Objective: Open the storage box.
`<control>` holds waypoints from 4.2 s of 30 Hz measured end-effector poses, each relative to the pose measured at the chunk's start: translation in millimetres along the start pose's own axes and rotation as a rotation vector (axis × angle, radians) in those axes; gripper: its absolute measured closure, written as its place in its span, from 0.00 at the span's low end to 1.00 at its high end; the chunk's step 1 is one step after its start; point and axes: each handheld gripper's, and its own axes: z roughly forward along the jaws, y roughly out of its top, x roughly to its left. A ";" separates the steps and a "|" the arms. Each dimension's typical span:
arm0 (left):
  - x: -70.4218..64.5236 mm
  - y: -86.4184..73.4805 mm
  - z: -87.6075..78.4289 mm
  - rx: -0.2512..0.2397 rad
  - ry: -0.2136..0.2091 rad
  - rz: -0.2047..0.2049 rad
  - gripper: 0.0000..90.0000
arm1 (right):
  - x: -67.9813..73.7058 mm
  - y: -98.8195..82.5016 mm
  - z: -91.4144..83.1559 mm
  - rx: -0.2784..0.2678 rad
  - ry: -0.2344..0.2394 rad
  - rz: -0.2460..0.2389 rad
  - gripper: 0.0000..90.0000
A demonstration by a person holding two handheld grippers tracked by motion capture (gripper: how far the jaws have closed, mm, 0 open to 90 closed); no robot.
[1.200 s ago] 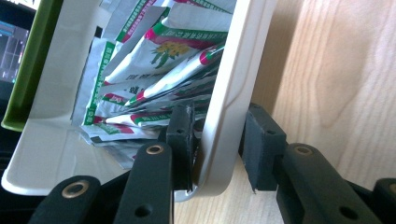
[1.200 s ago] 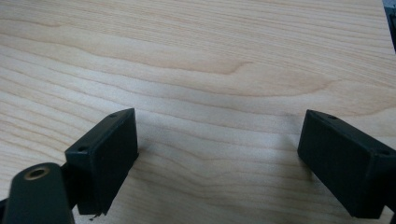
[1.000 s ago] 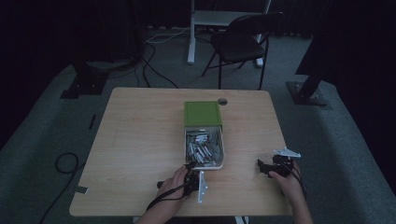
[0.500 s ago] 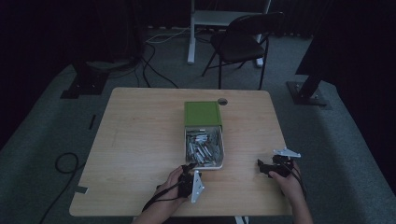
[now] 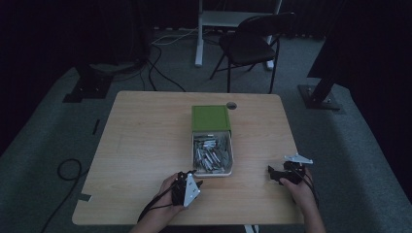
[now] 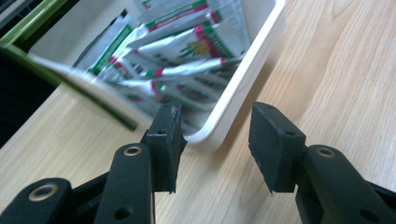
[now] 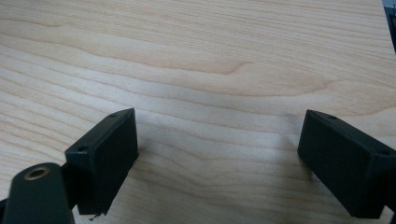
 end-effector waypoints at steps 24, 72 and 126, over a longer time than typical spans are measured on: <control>46.0 -47.8 -20.2 0.019 0.070 -0.244 0.62 | -0.1 -0.2 0.3 -0.001 -0.002 -0.004 0.13; 112.0 -141.9 -58.5 0.147 0.207 -0.724 0.24 | -0.1 -0.2 0.2 -0.001 -0.002 -0.004 0.13; 115.7 -165.9 -63.0 0.355 0.315 -0.865 0.11 | 0.0 -0.1 0.2 0.000 -0.002 -0.003 0.13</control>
